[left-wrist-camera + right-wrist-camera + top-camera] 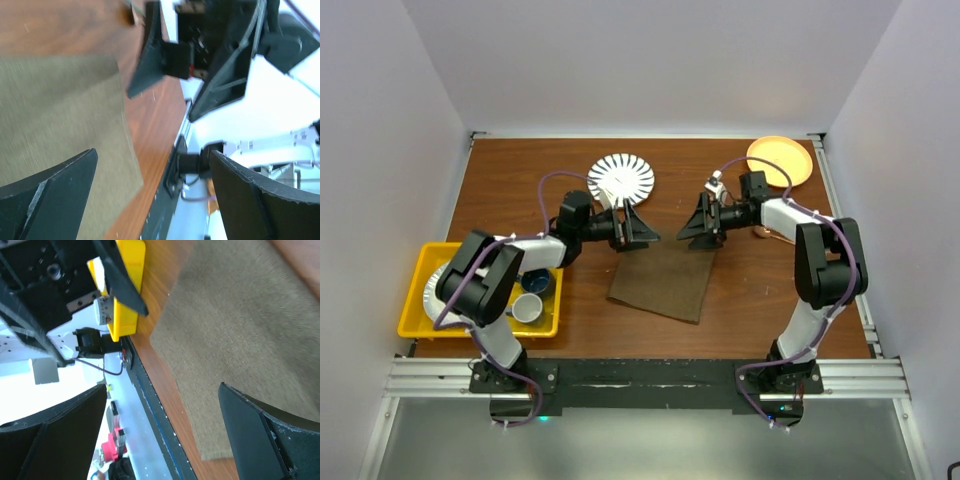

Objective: Fold the napkin into a case and place the utensils inside
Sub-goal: Smooth out the square-folded napkin at the center of the board, then pick up the top corner of the square-folded napkin from the center of the board.

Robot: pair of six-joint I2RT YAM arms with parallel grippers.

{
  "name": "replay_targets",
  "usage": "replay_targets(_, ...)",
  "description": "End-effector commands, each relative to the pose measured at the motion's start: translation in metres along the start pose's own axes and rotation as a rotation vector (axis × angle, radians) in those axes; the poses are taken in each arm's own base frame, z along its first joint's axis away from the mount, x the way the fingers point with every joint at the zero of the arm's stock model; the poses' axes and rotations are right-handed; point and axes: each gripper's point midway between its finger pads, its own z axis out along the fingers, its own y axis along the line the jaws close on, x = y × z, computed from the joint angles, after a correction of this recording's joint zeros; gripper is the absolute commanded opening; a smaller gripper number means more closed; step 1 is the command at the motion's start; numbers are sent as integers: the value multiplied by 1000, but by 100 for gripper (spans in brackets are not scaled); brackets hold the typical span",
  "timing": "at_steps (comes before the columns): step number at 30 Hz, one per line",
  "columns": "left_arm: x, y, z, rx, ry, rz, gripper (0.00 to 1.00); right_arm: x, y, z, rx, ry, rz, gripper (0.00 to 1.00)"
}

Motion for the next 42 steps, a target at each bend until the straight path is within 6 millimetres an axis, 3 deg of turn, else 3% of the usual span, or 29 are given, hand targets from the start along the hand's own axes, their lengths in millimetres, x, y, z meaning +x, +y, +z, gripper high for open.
replay_targets(1, 49, 38, -14, -86, 121, -57, 100, 5, -22, 16, 35, 18, 39, 98)
replay_targets(8, 85, 90, -25, -178, 184, -76, 100, 16, -58, 21, 109, 77, 42, 98)
replay_targets(12, 83, 103, -33, -194, 173, -74, 100, 26, -87, 17, 190, 109, 42, 98)
replay_targets(15, 67, 88, -38, -157, 154, 37, 100, 33, -93, 12, 209, 128, 36, 95)
replay_targets(16, 60, 82, -38, -166, 158, 76, 100, 33, -91, 10, 206, 125, 26, 85)
replay_targets(17, 46, 68, -42, -155, 134, 233, 100, 34, -87, 10, 199, 123, 22, 80)
replay_targets(18, 46, 64, -46, -175, 153, 268, 100, 36, -82, 7, 191, 118, 15, 75)
replay_targets(19, 26, 41, -48, -159, 121, 374, 100, 39, -75, 8, 172, 123, 13, 69)
replay_targets(20, 16, 39, -51, -180, 115, 503, 100, 46, -73, 8, 165, 130, 31, 67)
replay_targets(21, 17, 41, -58, -228, 143, 522, 100, 46, -63, 4, 156, 118, 13, 66)
replay_targets(22, 2, 26, -63, -247, 121, 605, 100, 49, -57, 4, 148, 115, 6, 66)
replay_targets(23, -8, 29, -69, -300, 121, 732, 100, 57, -51, 3, 142, 117, 24, 65)
replay_targets(26, -14, 21, -89, -368, 158, 1021, 100, 56, -21, -5, 115, 84, -33, 64)
replay_targets(28, 2, 6, -93, -366, 189, 1190, 95, 44, -3, -13, 124, 37, -101, 64)
replay_targets(29, 0, 8, -96, -425, 215, 1332, 91, 29, -1, -17, 169, 4, -149, 62)
replay_targets(30, 28, 3, -87, -383, 285, 1420, 89, 20, -1, -20, 198, -22, -188, 60)
replay_targets(31, 31, -7, -88, -384, 293, 1533, 86, 11, -8, -22, 252, -39, -222, 57)
replay_targets(32, 53, -18, -78, -320, 322, 1602, 78, 1, -10, -24, 280, -56, -247, 48)
replay_targets(34, 71, -20, -69, -303, 363, 1658, 61, -9, -23, -21, 311, -45, -266, 42)
replay_targets(35, 92, -28, -58, -254, 399, 1695, 41, -10, -30, -20, 336, -37, -258, 40)
replay_targets(37, 106, -20, -43, -284, 442, 1711, 29, -12, -43, -13, 349, -19, -244, 37)
replay_targets(38, 121, -30, -30, -241, 434, 1751, 24, -13, -47, -12, 361, -14, -242, 36)
replay_targets(42, 146, -29, 6, -245, 426, 1843, 23, -16, -58, -1, 392, -3, -265, 34)
